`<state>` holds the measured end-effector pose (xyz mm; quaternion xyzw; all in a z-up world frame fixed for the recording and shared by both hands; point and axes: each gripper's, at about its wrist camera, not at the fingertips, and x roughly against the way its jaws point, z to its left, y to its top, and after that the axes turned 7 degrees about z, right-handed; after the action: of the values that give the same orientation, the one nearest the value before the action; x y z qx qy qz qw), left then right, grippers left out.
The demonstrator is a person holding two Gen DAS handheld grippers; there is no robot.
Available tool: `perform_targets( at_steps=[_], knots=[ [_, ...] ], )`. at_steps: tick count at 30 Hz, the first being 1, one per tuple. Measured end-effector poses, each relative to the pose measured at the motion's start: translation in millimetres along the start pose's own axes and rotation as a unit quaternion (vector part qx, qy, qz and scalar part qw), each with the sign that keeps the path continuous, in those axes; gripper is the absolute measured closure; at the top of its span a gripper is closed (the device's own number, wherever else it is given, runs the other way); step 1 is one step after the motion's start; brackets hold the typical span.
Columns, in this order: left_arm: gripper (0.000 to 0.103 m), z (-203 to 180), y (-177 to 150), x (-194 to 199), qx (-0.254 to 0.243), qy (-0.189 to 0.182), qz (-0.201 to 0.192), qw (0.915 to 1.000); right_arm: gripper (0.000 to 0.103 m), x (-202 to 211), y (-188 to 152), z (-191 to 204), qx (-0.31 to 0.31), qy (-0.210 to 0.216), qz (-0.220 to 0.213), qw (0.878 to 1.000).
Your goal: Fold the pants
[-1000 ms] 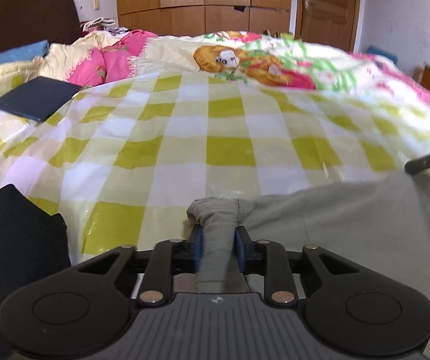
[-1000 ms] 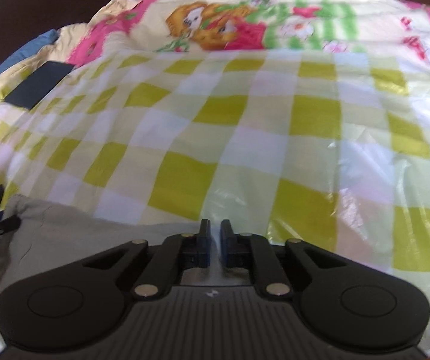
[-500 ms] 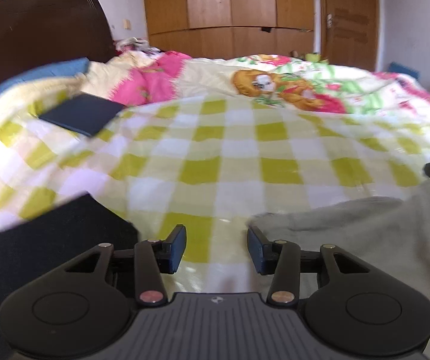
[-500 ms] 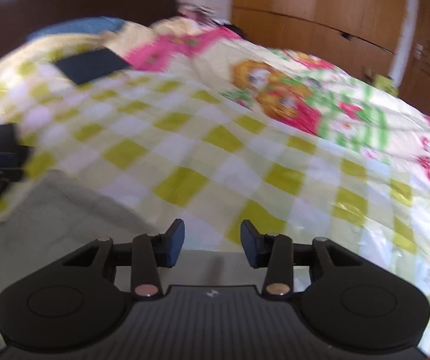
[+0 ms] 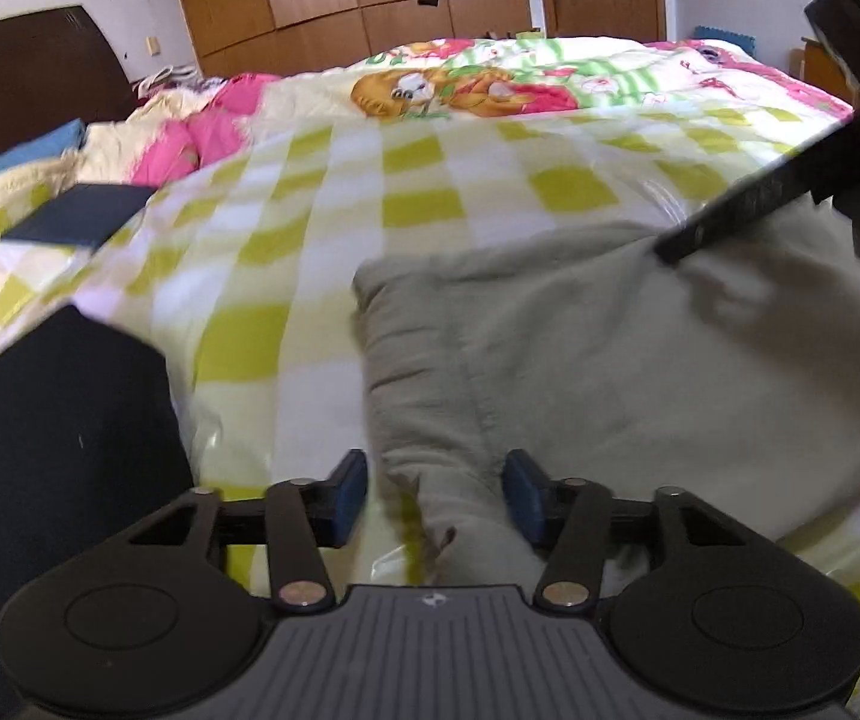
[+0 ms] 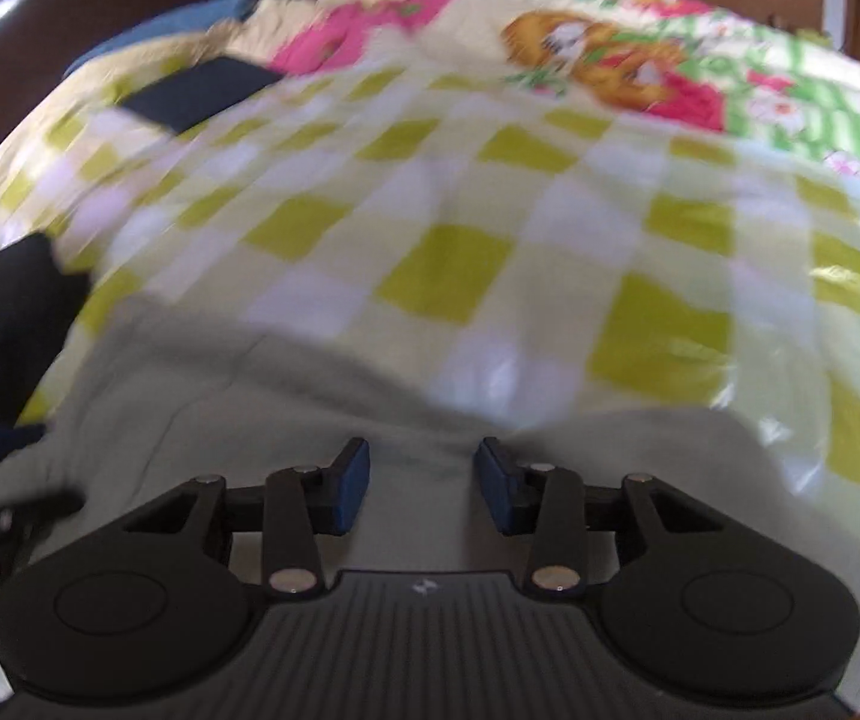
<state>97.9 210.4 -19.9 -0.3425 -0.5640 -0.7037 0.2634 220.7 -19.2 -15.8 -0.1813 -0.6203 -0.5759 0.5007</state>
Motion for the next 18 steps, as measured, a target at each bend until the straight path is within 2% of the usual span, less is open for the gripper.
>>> perform_targets(
  at_steps=[1, 2, 3, 5, 7, 9, 10, 11, 15, 18],
  knots=[
    [0.033, 2.7, 2.3, 1.7, 0.015, -0.002, 0.005, 0.9999, 0.059, 5.2, 1.8, -4.5, -0.029, 0.005, -0.002, 1.0],
    [0.033, 2.4, 5.7, 5.5, 0.022, -0.002, 0.008, 0.9997, 0.059, 14.7, 0.8, -5.2, -0.043, 0.015, -0.01, 0.999],
    [0.033, 0.5, 8.6, 12.2, 0.023, 0.004, -0.002, 0.9997, 0.059, 25.6, -2.7, -2.4, -0.034, 0.02, -0.021, 0.999],
    [0.033, -8.3, 11.0, 26.0, 0.013, 0.016, -0.025, 0.9995, 0.055, 42.6, -13.9, 0.8, -0.013, -0.002, -0.026, 1.0],
    [0.033, -17.8, 15.0, 33.9, -0.004, 0.018, -0.035, 0.9992, 0.054, 53.2, -26.9, -12.1, -0.031, -0.011, -0.015, 0.999],
    [0.033, -22.5, 18.7, 34.2, -0.013, 0.015, -0.041, 0.9989, 0.054, 52.3, -39.5, -30.2, -0.045, -0.054, 0.011, 0.997],
    [0.033, -25.5, 22.5, 32.2, -0.019, 0.015, -0.044, 0.9987, 0.053, 49.3, -45.9, -39.1, -0.051, -0.072, 0.031, 0.996],
    [0.033, -26.3, 27.7, 29.2, -0.022, 0.018, -0.046, 0.9985, 0.053, 47.5, -52.4, -47.2, -0.06, -0.07, 0.043, 0.995],
    [0.033, -21.9, 57.2, 7.9, 0.0, 0.001, -0.049, 0.9988, 0.052, 55.7, -52.7, -54.4, -0.056, -0.073, 0.043, 0.995],
    [0.033, -17.0, 76.1, -19.0, 0.014, -0.015, -0.037, 0.9991, 0.052, 60.5, -44.5, -50.9, -0.047, -0.057, 0.021, 0.997]
  ],
)
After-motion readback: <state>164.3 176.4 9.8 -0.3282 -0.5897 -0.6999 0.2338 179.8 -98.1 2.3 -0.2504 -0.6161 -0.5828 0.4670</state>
